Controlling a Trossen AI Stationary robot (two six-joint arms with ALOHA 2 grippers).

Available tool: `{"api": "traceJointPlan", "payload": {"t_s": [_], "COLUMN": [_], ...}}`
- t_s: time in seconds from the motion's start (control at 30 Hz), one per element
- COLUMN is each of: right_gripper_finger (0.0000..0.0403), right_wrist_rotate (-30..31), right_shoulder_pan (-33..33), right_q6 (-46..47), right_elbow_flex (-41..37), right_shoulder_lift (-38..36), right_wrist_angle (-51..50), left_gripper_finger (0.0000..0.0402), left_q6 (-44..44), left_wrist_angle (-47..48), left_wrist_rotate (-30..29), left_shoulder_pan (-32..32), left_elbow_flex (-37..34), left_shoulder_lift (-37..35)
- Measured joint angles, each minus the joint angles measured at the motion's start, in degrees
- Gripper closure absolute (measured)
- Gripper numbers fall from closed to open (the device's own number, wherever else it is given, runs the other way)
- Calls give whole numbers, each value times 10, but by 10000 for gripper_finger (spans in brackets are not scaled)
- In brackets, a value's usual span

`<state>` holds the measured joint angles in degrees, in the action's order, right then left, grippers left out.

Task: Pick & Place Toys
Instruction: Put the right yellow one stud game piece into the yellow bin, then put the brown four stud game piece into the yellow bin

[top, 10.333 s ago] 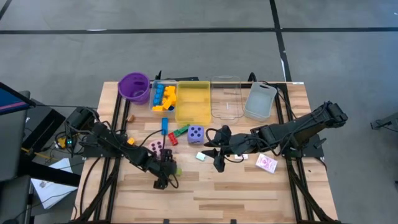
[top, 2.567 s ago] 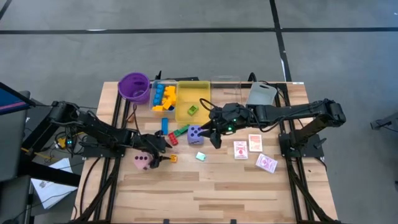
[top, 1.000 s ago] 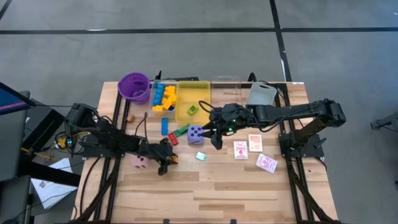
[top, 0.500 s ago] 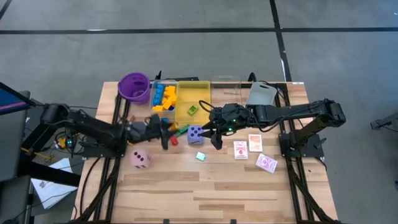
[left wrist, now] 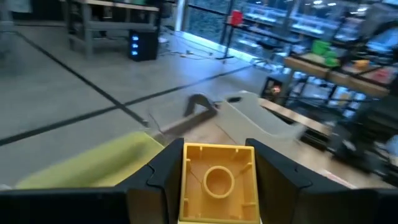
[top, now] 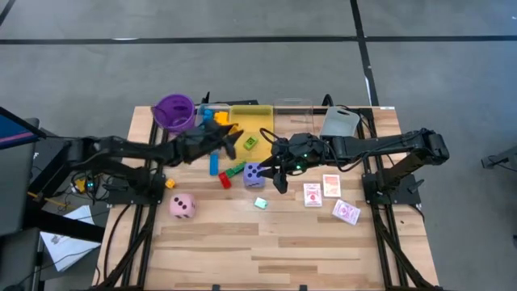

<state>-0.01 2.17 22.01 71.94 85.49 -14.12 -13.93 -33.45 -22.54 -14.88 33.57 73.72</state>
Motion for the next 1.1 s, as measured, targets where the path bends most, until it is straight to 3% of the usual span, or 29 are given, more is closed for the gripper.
{"api": "traceJointPlan", "payload": {"t_s": [0.23,0.6,0.73,0.87,1.0,1.1], "right_gripper_finger": [249,249,249,249,249,249], "right_wrist_rotate": [0,0,0,0,0,0], "right_shoulder_pan": [2,20,20,20,20,20], "right_q6": [0,0,0,0,-1,-1], "right_elbow_flex": [0,0,0,0,0,0], "right_shoulder_lift": [0,0,0,0,0,0], "right_wrist_angle": [0,-4,-4,-3,-3,-3], "left_gripper_finger": [250,142,118,111,112,111], "left_q6": [1,1,21,120,193,141], "left_wrist_angle": [1,56,63,139,325,504], "left_wrist_rotate": [0,52,101,161,130,78], "left_shoulder_pan": [-53,-68,-69,-61,-41,-20], "left_elbow_flex": [91,130,130,130,130,130], "left_shoulder_lift": [108,135,105,34,-78,-165]}}
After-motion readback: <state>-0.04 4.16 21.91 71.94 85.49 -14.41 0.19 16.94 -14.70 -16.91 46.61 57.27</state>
